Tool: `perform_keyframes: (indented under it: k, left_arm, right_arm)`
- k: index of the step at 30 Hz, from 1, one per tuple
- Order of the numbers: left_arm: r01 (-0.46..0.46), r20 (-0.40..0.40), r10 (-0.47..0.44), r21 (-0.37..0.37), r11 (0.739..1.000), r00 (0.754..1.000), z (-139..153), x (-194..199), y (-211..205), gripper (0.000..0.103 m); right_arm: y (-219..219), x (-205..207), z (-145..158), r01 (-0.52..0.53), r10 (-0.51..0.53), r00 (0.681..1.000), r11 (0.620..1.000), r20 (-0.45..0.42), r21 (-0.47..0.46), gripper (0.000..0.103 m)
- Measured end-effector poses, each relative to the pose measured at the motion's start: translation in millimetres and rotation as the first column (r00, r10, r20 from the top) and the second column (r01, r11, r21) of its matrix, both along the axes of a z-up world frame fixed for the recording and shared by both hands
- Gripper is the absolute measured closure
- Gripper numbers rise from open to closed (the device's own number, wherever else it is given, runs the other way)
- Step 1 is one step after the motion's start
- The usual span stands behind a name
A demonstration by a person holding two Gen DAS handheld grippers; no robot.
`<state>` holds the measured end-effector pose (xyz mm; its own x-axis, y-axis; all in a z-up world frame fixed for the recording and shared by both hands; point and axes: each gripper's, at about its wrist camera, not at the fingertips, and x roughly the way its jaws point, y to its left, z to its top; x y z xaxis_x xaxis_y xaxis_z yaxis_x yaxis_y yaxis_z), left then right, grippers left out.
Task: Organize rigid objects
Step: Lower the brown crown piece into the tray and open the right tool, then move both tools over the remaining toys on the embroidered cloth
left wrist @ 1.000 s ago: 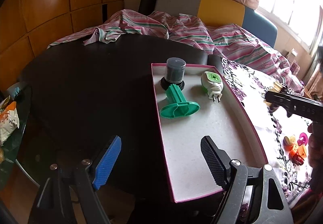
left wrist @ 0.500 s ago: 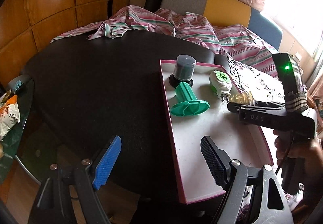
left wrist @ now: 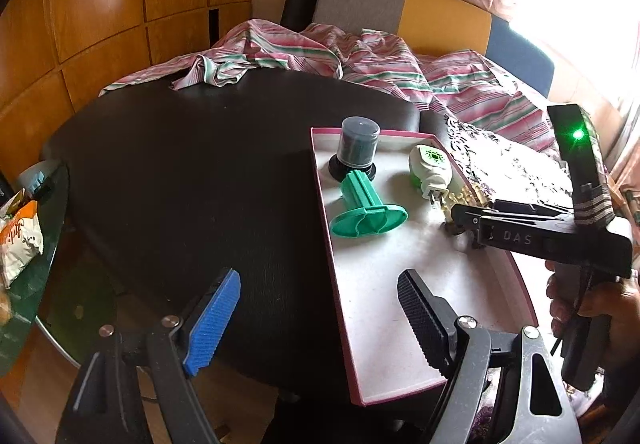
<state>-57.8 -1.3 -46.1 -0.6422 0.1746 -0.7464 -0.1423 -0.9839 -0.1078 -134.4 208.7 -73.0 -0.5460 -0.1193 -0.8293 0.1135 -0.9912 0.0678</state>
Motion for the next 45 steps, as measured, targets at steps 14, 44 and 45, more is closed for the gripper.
perform_keyframes:
  k: [14, 44, 45]
  left_arm:
    - [0.028, -0.011, -0.028, -0.008, 1.000, 1.000, 4.4, 8.1, 7.7, 0.021]
    - [0.225, -0.033, -0.226, -0.032, 0.974, 0.974, 17.7, 20.5, 70.3, 0.021]
    - [0.234, -0.033, -0.235, -0.033, 0.972, 0.971, 17.9, 21.0, 74.0, 0.021]
  right_arm:
    - [7.9, 24.2, 26.9, 0.002, -0.004, 0.998, 1.000, -0.066, -0.025, 0.031]
    - [238.0, 130.5, 63.1, 0.519, -0.534, 0.839, 0.843, -0.104, -0.139, 0.031]
    - [248.3, 136.2, 62.4, 0.546, -0.563, 0.820, 0.824, -0.106, -0.154, 0.031]
